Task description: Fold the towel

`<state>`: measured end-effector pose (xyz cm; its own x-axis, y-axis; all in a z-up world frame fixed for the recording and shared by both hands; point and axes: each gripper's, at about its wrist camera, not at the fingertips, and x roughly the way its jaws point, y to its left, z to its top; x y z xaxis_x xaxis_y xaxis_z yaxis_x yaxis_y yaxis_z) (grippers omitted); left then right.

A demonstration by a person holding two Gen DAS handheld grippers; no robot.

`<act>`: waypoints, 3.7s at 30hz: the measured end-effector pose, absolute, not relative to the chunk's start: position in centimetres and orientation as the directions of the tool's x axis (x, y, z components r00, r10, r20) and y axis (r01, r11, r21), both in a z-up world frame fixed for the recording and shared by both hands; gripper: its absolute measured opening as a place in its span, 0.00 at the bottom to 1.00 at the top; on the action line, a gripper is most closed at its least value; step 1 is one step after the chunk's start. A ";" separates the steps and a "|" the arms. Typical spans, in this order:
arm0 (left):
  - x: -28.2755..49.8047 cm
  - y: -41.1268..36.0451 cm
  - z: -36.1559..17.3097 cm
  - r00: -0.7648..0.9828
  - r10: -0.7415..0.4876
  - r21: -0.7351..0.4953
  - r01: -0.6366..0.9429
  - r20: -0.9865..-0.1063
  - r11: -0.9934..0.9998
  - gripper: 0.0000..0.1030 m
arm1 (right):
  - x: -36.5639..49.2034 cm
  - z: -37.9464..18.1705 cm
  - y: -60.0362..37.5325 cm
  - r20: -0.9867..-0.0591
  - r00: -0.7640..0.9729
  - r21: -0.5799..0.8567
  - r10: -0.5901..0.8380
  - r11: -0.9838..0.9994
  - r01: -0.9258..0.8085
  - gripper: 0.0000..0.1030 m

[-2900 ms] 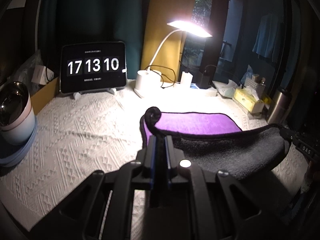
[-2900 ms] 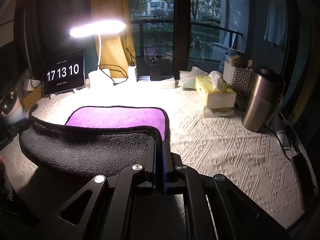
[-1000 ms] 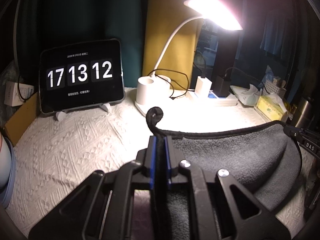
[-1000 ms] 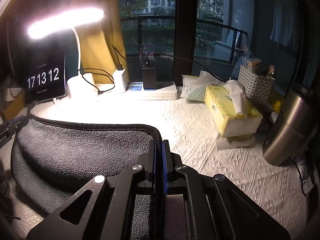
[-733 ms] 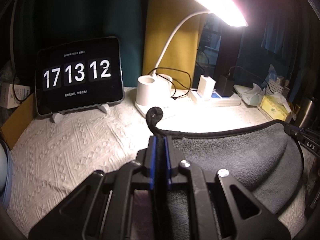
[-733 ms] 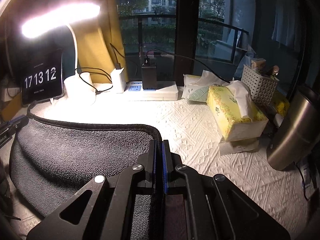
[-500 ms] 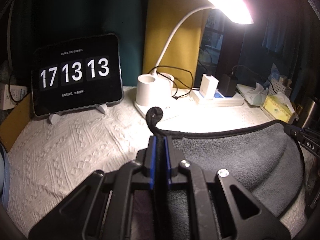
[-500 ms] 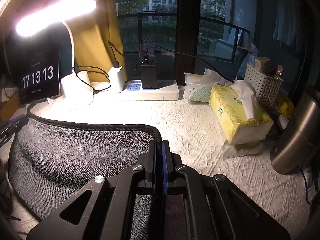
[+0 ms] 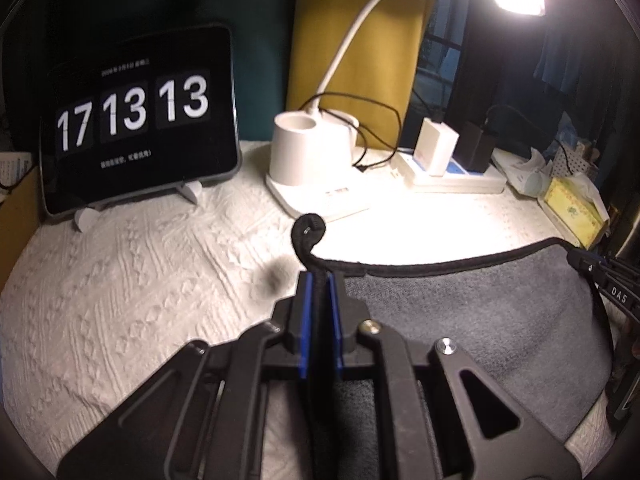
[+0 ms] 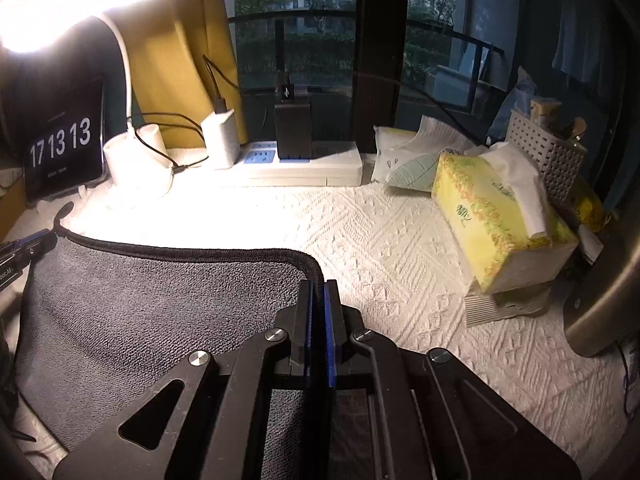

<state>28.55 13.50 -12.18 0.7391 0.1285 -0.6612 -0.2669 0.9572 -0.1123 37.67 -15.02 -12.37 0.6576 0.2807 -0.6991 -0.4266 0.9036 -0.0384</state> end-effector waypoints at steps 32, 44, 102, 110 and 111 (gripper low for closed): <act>29.1 14.3 -11.9 0.655 0.115 -0.134 -0.318 -0.747 0.939 0.20 | 38.6 -13.2 -14.2 -0.768 0.598 -0.056 0.231 0.905 -0.421 0.28; 25.8 13.2 -10.0 0.695 0.110 -0.155 -0.307 -0.711 0.939 0.50 | 35.2 -10.6 -14.9 -0.740 0.625 -0.053 0.248 0.905 -0.422 0.33; 11.4 7.5 -4.0 0.812 0.052 -0.187 -0.196 -0.582 0.963 0.51 | 20.3 -3.3 -17.8 -0.613 0.735 -0.079 0.289 0.903 -0.422 0.45; 9.3 7.1 -3.1 0.840 0.058 -0.196 -0.192 -0.540 0.962 0.51 | 18.4 -2.8 -18.3 -0.595 0.747 -0.079 0.295 0.904 -0.420 0.45; 9.0 7.0 -3.0 0.843 0.056 -0.198 -0.190 -0.536 0.962 0.51 | 18.1 -2.8 -18.3 -0.593 0.748 -0.079 0.296 0.904 -0.420 0.45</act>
<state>8.96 6.96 -3.04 0.8426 0.0562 -0.5357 -0.1899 0.9617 -0.1978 18.11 -18.33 -2.76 0.7485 0.2960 -0.5934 -0.4201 0.9041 -0.0789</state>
